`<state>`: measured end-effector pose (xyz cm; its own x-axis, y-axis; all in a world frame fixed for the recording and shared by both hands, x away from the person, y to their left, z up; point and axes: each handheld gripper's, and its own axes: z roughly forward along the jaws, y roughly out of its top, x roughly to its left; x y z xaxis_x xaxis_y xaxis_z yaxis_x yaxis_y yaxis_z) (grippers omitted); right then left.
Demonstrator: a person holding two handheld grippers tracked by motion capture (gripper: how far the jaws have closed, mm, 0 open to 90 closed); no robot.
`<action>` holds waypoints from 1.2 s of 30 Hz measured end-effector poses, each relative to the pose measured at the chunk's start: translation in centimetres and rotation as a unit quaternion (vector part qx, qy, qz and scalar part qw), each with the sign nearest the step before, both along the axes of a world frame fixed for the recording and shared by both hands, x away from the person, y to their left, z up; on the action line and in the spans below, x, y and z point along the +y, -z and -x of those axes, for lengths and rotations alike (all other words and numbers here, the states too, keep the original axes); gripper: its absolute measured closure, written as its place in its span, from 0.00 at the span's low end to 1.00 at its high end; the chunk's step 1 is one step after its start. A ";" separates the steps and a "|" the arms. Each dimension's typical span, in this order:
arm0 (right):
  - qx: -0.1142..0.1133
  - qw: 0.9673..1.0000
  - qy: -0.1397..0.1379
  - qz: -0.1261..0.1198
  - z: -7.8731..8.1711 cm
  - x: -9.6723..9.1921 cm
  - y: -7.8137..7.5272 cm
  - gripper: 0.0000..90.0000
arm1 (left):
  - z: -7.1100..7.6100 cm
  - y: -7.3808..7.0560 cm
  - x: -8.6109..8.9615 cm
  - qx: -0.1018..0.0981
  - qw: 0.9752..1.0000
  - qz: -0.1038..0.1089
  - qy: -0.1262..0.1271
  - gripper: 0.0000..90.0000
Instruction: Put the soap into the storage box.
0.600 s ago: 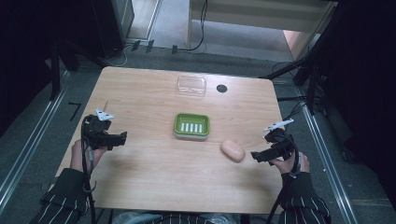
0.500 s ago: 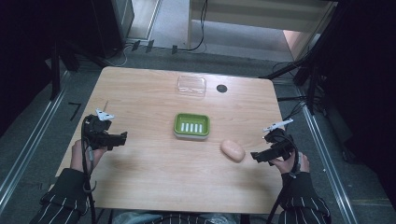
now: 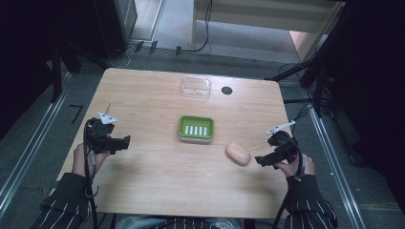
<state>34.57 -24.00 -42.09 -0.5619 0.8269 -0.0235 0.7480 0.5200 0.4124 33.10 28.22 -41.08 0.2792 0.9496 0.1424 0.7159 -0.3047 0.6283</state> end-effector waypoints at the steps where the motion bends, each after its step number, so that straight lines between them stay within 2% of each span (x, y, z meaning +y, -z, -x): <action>1: 0.001 1.000 0.001 0.004 0.0 0.2 0.0 0.01 | 0.1 0.0 0.0 0.000 1.000 0.000 -0.001 0.16; 9: 0.001 1.000 -0.025 0.016 -0.3 1.4 -0.4 0.01 | 0.6 -0.1 0.2 -0.002 1.000 0.001 -0.005 0.16; 17: 0.018 0.997 -0.061 0.030 -1.9 2.7 -0.9 0.01 | 0.2 0.0 0.2 -0.001 1.000 0.002 -0.007 0.16; 20: 0.013 0.997 -0.071 0.028 -2.5 3.2 -1.4 0.01 | 0.3 0.0 0.2 0.000 1.000 0.004 -0.007 0.16; 24: 0.018 0.995 -0.092 0.032 -3.1 4.0 -1.7 0.01 | 0.3 0.0 0.2 -0.001 1.000 0.005 -0.009 0.16; 29: 0.031 0.991 -0.121 0.047 -4.0 5.2 -1.2 0.01 | 0.2 0.1 0.1 0.001 1.000 0.004 -0.005 0.16; 33: 0.041 0.989 -0.133 0.054 -4.7 6.0 -0.8 0.01 | 0.2 0.1 0.2 0.003 1.000 0.005 -0.006 0.16; 34: 0.050 0.987 -0.142 0.058 -4.9 6.3 -0.7 0.01 | 0.2 0.1 0.2 0.003 1.000 0.005 -0.006 0.16; 36: 0.050 0.986 -0.144 0.061 -5.0 6.4 -0.7 0.01 | 0.2 0.1 0.2 0.002 1.000 0.005 -0.006 0.16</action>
<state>39.55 -17.57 -41.42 -0.7780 0.6266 -0.0454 0.5954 0.7585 0.2650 32.92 28.37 -41.15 0.2691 0.9540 0.1323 0.7223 -0.2908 0.6274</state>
